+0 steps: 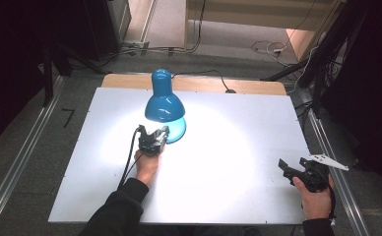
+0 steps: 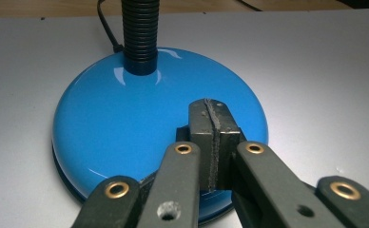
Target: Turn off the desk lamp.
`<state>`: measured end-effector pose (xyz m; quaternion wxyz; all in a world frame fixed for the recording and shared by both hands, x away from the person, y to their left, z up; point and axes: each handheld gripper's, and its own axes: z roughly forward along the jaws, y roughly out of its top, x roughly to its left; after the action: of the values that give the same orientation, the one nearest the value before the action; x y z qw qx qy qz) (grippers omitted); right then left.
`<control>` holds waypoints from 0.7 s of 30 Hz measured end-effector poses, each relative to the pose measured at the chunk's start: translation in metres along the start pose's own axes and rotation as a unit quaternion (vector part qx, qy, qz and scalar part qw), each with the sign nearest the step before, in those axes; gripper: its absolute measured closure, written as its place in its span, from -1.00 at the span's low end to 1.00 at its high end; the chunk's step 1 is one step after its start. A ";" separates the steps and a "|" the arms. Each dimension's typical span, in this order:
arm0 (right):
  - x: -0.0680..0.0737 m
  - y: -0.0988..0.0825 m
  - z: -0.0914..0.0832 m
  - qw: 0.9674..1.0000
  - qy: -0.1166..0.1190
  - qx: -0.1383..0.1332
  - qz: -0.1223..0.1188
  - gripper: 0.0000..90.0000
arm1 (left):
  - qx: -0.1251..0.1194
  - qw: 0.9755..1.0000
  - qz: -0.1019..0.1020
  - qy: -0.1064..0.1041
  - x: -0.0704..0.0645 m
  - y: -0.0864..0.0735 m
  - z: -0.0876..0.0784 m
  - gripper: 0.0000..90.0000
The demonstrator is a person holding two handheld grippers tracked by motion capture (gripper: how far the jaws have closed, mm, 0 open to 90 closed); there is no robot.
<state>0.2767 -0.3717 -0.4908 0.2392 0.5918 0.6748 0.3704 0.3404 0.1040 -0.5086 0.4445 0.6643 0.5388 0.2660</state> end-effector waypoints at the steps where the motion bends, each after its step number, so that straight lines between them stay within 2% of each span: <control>1: 0.000 0.000 0.000 1.000 -0.001 0.001 0.002 -0.71 | 0.000 1.000 0.001 -0.001 0.000 0.000 0.000 1.00; 6: 0.000 0.000 0.001 1.000 0.002 0.003 0.002 -0.71 | 0.001 1.000 -0.005 0.006 0.000 -0.001 0.004 1.00; 11: 0.000 0.000 0.000 1.000 0.003 0.001 0.001 -0.70 | 0.003 1.000 0.004 0.007 -0.001 -0.001 0.004 1.00; 21: 0.002 0.000 0.001 1.000 0.006 0.001 -0.002 -0.70 | 0.003 1.000 0.003 0.006 -0.002 0.000 0.005 1.00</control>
<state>0.2771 -0.3692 -0.4908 0.2357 0.5884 0.6778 0.3726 0.3440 0.1009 -0.5109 0.4386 0.6656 0.5404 0.2694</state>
